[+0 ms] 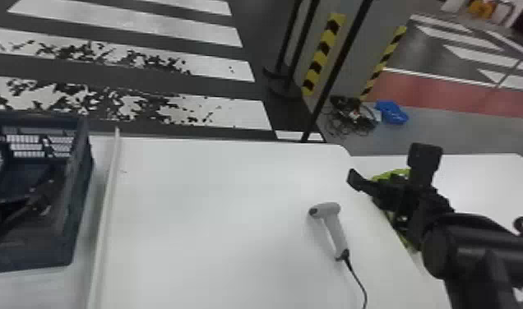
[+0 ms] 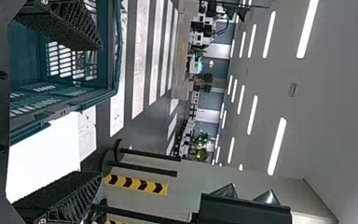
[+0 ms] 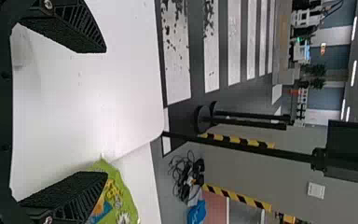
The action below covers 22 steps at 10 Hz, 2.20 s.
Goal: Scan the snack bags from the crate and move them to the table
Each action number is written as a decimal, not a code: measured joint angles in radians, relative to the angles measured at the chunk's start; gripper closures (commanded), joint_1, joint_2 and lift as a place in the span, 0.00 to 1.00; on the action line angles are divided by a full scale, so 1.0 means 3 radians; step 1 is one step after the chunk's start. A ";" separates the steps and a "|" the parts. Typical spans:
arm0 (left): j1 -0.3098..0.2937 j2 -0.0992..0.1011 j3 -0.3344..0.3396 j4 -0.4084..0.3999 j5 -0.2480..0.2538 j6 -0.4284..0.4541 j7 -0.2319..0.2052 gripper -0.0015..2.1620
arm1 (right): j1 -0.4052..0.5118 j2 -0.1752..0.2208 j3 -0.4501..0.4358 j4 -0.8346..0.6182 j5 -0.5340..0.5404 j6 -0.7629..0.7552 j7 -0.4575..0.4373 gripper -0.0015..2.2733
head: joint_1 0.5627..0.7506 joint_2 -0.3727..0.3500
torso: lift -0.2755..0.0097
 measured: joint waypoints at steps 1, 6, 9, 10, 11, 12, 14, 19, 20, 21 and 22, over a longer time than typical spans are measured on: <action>-0.0004 -0.0008 -0.0014 -0.0007 -0.0009 0.0011 0.0001 0.02 | 0.0036 0.0168 0.0093 -0.0135 -0.0014 -0.0031 0.0094 0.03 | 0.70 0.17 | 0.63; 0.0018 -0.0042 -0.0071 -0.0024 -0.0024 0.0017 0.0008 0.02 | 0.0323 0.0775 0.0732 -0.0482 0.0149 -0.0842 0.0416 0.02 | 0.70 0.43 | 0.63; 0.0169 -0.0086 -0.0081 -0.0147 -0.0031 0.0010 0.0085 0.02 | 0.0668 0.0837 0.1034 -0.0275 0.0298 -0.1988 0.0405 0.03 | 0.70 0.48 | 0.63; 0.0291 -0.0099 -0.0054 -0.0255 -0.0040 0.0007 0.0140 0.02 | 0.0812 0.0842 0.1097 -0.0259 0.0329 -0.2260 0.0346 0.03 | 0.70 0.50 | 0.63; 0.0441 -0.0100 -0.0024 -0.0385 -0.0065 0.0006 0.0185 0.02 | 0.0947 0.0842 0.1130 -0.0269 0.0338 -0.2454 0.0303 0.03 | 0.70 0.50 | 0.63; 0.0604 -0.0095 -0.0004 -0.0505 -0.0100 0.0001 0.0244 0.02 | 0.1081 0.0842 0.1154 -0.0307 0.0347 -0.2573 0.0262 0.03 | 0.70 0.51 | 0.63; 0.0949 -0.0081 0.0044 -0.0650 -0.0116 -0.0092 0.0256 0.02 | 0.1365 0.0820 0.1200 -0.0385 0.0417 -0.2777 0.0197 0.03 | 0.70 0.52 | 0.63; 0.1484 -0.0106 0.0008 -0.0678 -0.0088 -0.0599 0.0257 0.02 | 0.1875 0.0726 0.1252 -0.0398 0.0446 -0.3349 0.0114 0.03 | 0.70 0.52 | 0.63; 0.1512 -0.0112 0.0000 -0.0694 -0.0090 -0.0630 0.0257 0.02 | 0.1909 0.0706 0.1255 -0.0398 0.0442 -0.3405 0.0104 0.03 | 0.70 0.51 | 0.63; 0.1516 -0.0118 0.0000 -0.0706 -0.0091 -0.0636 0.0257 0.02 | 0.1924 0.0689 0.1270 -0.0398 0.0440 -0.3437 0.0076 0.03 | 0.70 0.51 | 0.63; 0.1512 -0.0119 -0.0002 -0.0714 -0.0091 -0.0637 0.0257 0.02 | 0.1934 0.0677 0.1280 -0.0398 0.0442 -0.3448 0.0056 0.03 | 0.70 0.51 | 0.63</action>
